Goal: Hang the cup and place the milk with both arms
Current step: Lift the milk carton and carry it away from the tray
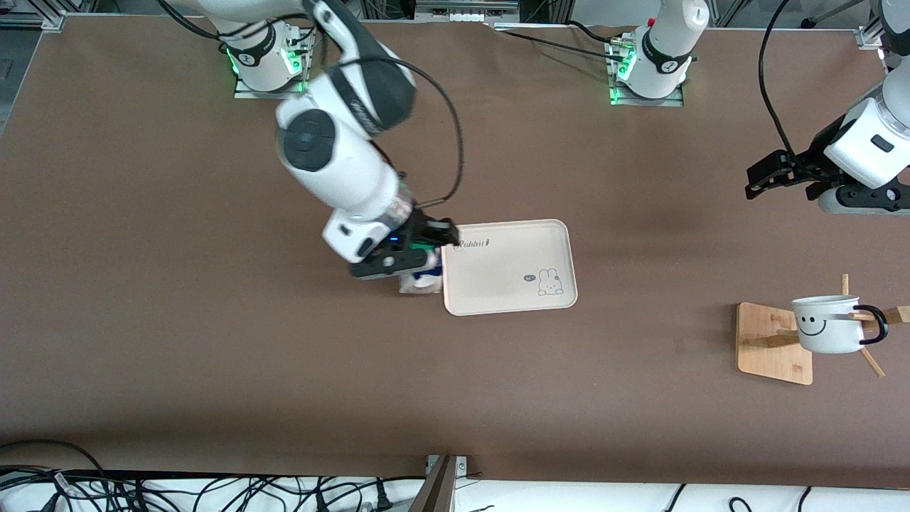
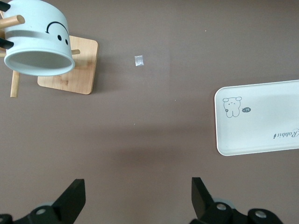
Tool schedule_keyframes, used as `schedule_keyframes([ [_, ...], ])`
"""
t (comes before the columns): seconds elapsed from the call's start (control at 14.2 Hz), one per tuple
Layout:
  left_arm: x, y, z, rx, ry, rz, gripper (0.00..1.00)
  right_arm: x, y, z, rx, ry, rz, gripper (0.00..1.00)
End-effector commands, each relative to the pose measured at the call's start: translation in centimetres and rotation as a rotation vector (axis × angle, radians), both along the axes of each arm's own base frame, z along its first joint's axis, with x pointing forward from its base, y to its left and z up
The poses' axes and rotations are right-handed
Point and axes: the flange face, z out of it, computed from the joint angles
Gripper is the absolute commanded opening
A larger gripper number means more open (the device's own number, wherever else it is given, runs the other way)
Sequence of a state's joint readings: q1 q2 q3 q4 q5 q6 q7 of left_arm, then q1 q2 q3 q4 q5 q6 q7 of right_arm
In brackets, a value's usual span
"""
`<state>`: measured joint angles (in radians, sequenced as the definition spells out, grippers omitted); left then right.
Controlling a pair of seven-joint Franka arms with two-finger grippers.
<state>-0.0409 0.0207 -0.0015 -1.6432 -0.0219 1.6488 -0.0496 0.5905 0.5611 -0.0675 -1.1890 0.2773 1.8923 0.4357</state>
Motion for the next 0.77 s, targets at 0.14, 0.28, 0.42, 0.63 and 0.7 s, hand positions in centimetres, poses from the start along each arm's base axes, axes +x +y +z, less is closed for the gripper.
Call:
schedule_keyframes([
  [0.14, -0.4, 0.0, 0.8, 0.017, 0.003, 0.002, 1.0, 2.5, -12.6, 5.7, -0.142, 0.146, -0.058, 0.0],
  [0.28, -0.4, -0.1, 0.8, 0.017, 0.003, 0.0, 1.0, 3.8, -17.9, 5.5, -0.148, 0.182, -0.046, 0.0],
  [0.42, -0.4, -0.1, 0.8, 0.017, 0.003, 0.0, 1.0, 4.5, -22.8, 5.1, -0.146, 0.218, -0.011, 0.0],
  [0.63, -0.4, -0.3, 0.8, 0.017, 0.003, -0.003, 1.0, 4.9, -28.1, 4.5, -0.16, 0.269, 0.002, 0.0],
  [0.7, -0.4, -0.3, 0.8, 0.017, 0.003, -0.003, 1.0, 4.7, -29.6, 4.3, -0.195, 0.289, 0.012, 0.0],
])
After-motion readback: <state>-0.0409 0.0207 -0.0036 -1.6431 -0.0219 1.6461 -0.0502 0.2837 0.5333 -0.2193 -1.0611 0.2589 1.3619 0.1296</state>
